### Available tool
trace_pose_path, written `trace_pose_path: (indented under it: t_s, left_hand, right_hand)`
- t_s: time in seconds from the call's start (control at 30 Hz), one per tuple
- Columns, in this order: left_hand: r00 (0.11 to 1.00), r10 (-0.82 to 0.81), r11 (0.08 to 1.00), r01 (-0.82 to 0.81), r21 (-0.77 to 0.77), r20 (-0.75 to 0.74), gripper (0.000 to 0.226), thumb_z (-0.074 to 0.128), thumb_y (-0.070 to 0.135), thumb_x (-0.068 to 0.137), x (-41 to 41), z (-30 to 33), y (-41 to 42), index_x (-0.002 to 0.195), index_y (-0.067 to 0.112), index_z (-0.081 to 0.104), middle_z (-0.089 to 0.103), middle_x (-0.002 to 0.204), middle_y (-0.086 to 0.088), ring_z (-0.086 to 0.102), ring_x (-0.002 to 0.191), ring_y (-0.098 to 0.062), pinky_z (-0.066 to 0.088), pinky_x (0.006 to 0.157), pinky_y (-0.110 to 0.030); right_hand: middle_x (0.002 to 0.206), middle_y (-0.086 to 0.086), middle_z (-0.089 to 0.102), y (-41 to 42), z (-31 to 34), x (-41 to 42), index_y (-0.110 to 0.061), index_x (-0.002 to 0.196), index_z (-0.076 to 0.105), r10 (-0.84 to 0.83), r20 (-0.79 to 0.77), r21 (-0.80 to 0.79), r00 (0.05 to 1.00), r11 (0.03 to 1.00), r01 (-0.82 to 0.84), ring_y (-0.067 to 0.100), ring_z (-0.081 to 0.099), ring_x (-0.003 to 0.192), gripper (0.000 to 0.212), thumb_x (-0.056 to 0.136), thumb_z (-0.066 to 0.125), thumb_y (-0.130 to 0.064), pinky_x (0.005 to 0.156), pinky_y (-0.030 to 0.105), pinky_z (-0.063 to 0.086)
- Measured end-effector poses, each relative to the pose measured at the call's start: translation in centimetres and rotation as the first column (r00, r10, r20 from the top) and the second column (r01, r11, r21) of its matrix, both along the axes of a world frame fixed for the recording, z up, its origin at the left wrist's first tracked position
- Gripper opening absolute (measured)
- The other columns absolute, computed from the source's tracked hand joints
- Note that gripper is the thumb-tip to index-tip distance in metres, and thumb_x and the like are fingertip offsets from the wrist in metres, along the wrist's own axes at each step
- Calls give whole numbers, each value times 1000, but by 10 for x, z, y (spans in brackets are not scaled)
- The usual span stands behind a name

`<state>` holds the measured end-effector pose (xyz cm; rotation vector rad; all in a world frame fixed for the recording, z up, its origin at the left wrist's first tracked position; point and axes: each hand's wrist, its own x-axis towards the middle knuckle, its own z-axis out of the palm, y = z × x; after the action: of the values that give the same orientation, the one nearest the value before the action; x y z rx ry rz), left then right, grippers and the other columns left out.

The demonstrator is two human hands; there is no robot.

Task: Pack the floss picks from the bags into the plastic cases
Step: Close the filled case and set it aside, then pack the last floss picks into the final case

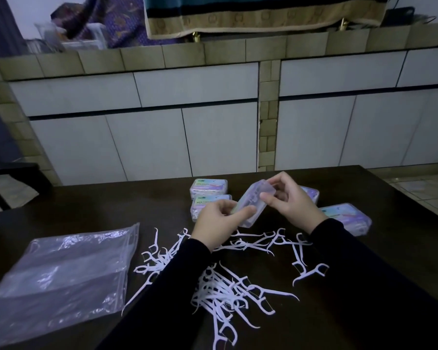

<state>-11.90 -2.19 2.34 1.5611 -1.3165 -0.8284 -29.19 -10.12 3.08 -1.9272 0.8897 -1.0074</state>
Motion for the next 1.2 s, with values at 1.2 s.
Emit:
trace_pose_path:
  t_s: [1.2]
  left_hand:
    - [583, 10, 999, 30, -34, 813, 36, 35, 42, 101, 10, 1, -8, 121, 14, 47, 57, 119, -10, 53, 108, -23, 39, 83, -30]
  right_hand:
    - [144, 1, 48, -1, -19, 36, -17, 149, 30, 56, -334, 193, 941, 981, 10, 10, 46, 126, 79, 84, 72, -31, 93, 19, 35]
